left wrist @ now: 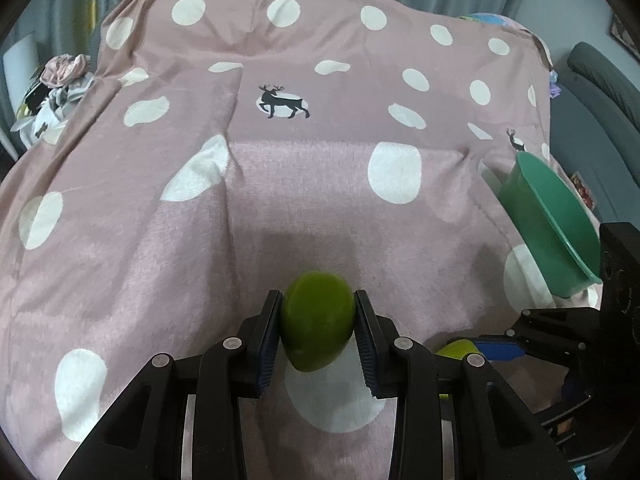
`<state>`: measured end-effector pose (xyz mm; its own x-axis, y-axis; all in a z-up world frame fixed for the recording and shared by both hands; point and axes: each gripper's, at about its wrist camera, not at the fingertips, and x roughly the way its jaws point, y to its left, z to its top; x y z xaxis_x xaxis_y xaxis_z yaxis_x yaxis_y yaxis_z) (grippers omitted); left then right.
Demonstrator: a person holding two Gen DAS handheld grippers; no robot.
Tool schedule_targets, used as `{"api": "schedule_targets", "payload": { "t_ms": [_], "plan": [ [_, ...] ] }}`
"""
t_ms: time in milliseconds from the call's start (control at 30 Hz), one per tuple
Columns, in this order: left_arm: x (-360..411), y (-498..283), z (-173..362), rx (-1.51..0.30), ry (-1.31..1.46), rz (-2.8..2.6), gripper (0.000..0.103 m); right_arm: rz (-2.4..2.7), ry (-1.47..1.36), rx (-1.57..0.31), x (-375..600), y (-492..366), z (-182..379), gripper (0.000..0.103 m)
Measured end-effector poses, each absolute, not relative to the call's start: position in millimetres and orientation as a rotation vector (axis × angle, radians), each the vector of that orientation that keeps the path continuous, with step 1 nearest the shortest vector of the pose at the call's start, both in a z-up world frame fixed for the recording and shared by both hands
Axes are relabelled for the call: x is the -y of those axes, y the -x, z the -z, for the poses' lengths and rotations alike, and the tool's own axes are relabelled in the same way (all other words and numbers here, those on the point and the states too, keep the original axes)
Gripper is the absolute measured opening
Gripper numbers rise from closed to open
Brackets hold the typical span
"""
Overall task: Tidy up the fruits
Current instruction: 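Carry the green fruits with both grippers over the teal bowl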
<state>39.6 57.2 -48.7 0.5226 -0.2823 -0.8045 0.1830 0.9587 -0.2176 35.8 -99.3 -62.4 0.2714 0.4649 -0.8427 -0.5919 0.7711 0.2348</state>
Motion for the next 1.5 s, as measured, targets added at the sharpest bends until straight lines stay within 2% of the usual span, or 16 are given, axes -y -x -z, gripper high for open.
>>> {"api": "schedule_targets", "payload": {
  "t_ms": [1500],
  "plan": [
    [4, -6, -9, -0.863, 0.008, 0.394, 0.036, -0.574, -0.069, -0.864, 179, -7, -12, 0.047]
  ]
}}
